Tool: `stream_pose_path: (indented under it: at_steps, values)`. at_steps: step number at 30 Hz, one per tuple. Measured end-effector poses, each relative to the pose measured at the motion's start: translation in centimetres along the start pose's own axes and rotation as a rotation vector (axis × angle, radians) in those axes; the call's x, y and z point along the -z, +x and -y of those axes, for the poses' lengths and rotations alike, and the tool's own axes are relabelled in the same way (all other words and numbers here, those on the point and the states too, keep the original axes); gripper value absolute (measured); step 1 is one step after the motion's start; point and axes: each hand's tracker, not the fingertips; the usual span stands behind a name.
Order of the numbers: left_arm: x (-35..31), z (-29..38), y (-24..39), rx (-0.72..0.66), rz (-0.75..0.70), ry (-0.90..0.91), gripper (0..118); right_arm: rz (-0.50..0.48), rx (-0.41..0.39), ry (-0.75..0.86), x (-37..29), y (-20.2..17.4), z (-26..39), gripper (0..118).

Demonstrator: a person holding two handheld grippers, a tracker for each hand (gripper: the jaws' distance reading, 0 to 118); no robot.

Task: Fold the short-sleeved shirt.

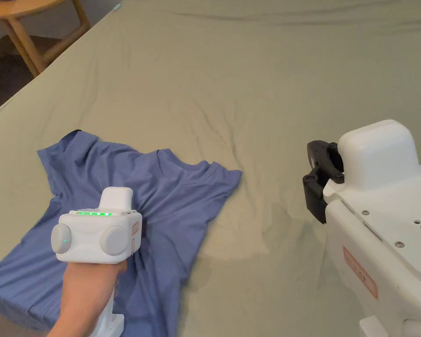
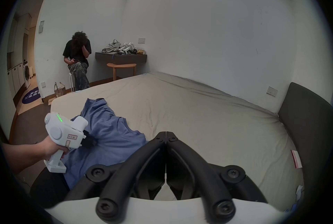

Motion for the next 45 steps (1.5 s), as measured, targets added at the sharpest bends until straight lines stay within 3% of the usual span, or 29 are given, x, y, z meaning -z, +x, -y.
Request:
stream_pose_path:
  at_steps: [4, 8, 13, 17, 24, 29, 36, 45]
  values:
    - [1.3, 1.3, -0.7, -0.076, 0.134, 0.047, 3, 0.006, -0.001, -0.014, -0.6, 0.3, 0.2, 1]
    - [-0.1, 1.5, -2.6, -0.153, 0.174, 0.145, 3, 0.007, 0.036, 0.004, -1.9, 0.8, 0.0, 1]
    - [-4.2, 2.3, -3.0, -0.281, 0.255, 0.307, 3, 0.030, 0.023, 0.019, -3.5, 0.9, -0.4, 1]
    - [-8.8, 1.9, -3.2, -0.309, 0.290, 0.432, 4, 0.067, -0.012, 0.046, -5.2, 0.7, -0.7, 1]
    - [-20.9, -0.1, -3.2, -0.255, 0.313, 0.719, 4, 0.105, 0.003, 0.107, -9.0, 1.1, -1.6, 1]
    - [-30.3, -2.5, -0.9, -0.120, 0.284, 0.887, 4, 0.144, 0.035, 0.156, -12.0, 2.3, -2.1, 1]
    - [-40.8, -6.8, 3.1, 0.029, 0.367, 1.104, 4, 0.213, 0.090, 0.189, -15.2, 4.5, -1.3, 1]
    - [-44.2, -12.8, 12.4, 0.220, 0.458, 1.183, 3, 0.334, 0.141, 0.194, -18.9, 9.0, 0.6, 1]
